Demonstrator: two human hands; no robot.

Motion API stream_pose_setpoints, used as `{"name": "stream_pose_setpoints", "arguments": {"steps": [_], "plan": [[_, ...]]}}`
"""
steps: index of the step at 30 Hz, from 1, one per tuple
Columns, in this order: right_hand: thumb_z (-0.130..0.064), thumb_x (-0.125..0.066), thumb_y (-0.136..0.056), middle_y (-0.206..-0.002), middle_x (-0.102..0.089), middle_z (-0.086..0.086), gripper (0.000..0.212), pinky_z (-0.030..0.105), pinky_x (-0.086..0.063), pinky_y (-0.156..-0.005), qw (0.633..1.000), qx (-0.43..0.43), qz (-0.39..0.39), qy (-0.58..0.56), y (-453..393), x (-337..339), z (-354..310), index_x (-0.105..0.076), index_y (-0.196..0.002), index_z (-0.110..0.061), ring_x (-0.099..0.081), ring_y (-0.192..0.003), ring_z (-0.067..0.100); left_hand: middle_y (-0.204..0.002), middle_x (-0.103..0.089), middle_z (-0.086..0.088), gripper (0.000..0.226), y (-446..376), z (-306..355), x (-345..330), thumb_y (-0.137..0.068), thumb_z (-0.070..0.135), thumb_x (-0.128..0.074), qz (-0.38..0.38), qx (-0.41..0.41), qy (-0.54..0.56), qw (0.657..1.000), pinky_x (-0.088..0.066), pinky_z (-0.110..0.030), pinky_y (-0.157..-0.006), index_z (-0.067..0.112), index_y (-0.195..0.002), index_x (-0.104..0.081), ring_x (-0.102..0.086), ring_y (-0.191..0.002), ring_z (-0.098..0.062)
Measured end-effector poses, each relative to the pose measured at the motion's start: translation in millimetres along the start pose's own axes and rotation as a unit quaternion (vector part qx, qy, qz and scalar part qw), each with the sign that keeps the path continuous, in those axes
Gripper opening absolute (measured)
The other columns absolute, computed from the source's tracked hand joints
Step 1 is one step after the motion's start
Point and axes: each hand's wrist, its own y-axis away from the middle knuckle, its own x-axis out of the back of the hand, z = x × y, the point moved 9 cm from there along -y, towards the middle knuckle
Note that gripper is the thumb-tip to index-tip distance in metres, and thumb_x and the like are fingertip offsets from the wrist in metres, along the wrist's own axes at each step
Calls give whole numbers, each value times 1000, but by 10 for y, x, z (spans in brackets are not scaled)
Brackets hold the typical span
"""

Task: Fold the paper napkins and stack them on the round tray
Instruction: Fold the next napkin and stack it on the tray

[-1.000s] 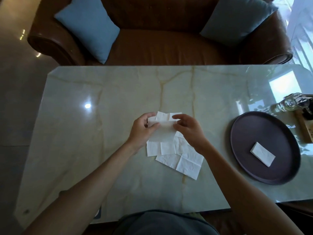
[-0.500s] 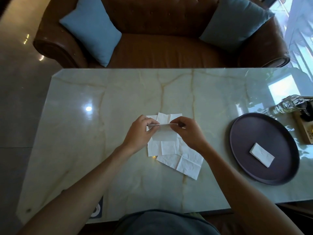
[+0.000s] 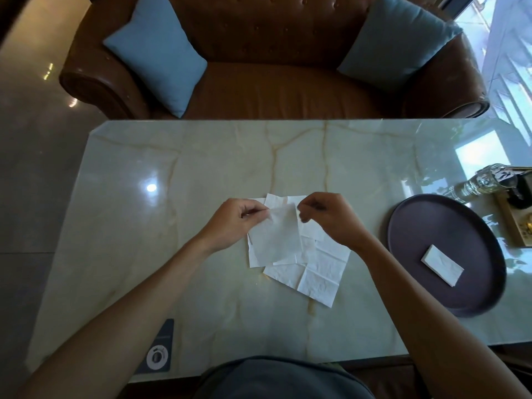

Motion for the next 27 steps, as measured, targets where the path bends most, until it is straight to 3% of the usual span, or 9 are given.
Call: {"name": "stream_pose_setpoints", "arguments": {"steps": [3, 6, 9, 13, 16, 19, 23, 27], "plan": [[-17, -66, -97, -94, -79, 12, 15, 41, -56, -91, 991, -42, 28, -128, 70, 128, 230, -76, -98, -6, -75, -90, 19, -94, -75, -3, 19, 22, -38, 24, -100, 18, -62, 9, 43, 150, 988, -57, -29, -79, 2, -102, -72, -68, -84, -13], [-35, -60, -101, -117, -76, 13, 33, 50, -48, -106, 960, -113, -40, -252, 202, -162, 473, -71, -119, -9, -71, -113, 26, -97, -71, -11, 18, 18, -83, -8, -101, 19, -60, 9, 81, 250, 965, -59, -37, -78, 4, -104, -70, -68, -83, -20], [-41, -60, -100, -125, -72, 14, 43, 49, -51, -103, 924, -162, -103, -332, 337, -496, 586, -65, -130, -11, -69, -116, 33, -94, -72, -9, 14, -1, -93, -75, -101, 18, -59, 2, 99, 317, 943, -59, -37, -77, 10, -99, -70, -70, -79, -20], [-18, -63, -100, -111, -75, 10, 17, 40, -56, -85, 898, -148, -74, -409, 362, -547, 513, -72, -112, -10, -72, -100, 25, -90, -71, -6, 9, 19, -140, -211, -97, 16, -62, -25, 127, 355, 926, -60, -34, -74, 12, -91, -68, -67, -78, -19], [-13, -66, -96, -107, -77, 11, 14, 37, -58, -82, 915, -136, -41, -378, 328, -454, 502, -76, -105, -11, -73, -95, 23, -95, -71, -5, 18, 58, -197, -347, -86, 25, -72, -72, 155, 362, 916, -56, -34, -76, 13, -100, -71, -67, -85, -20], [-22, -72, -88, -102, -77, 10, 25, 44, -55, -85, 953, -114, -10, -280, 289, -317, 467, -75, -108, -7, -71, -91, 23, -103, -74, -3, 23, 75, -252, -486, -93, 24, -70, -90, 173, 309, 931, -58, -34, -81, 15, -114, -73, -71, -92, -16], [-39, -69, -78, -83, -63, 8, 47, 41, -46, -71, 979, -65, 36, -191, 259, -152, 319, -64, -96, 4, -59, -77, 21, -98, -77, -3, 21, 28, -323, -504, -99, 21, -63, 2, 171, 229, 958, -61, -33, -76, 10, -114, -73, -72, -86, -17], [-29, -69, -89, -73, -61, -8, 17, 32, -45, -61, 993, -2, 36, -112, 306, -124, 91, -68, -88, -12, -55, -65, 12, -96, -75, -4, 24, -5, -343, -549, -101, 25, -60, 34, 170, 214, 961, -61, -37, -80, 6, -107, -74, -70, -88, -18]]}}
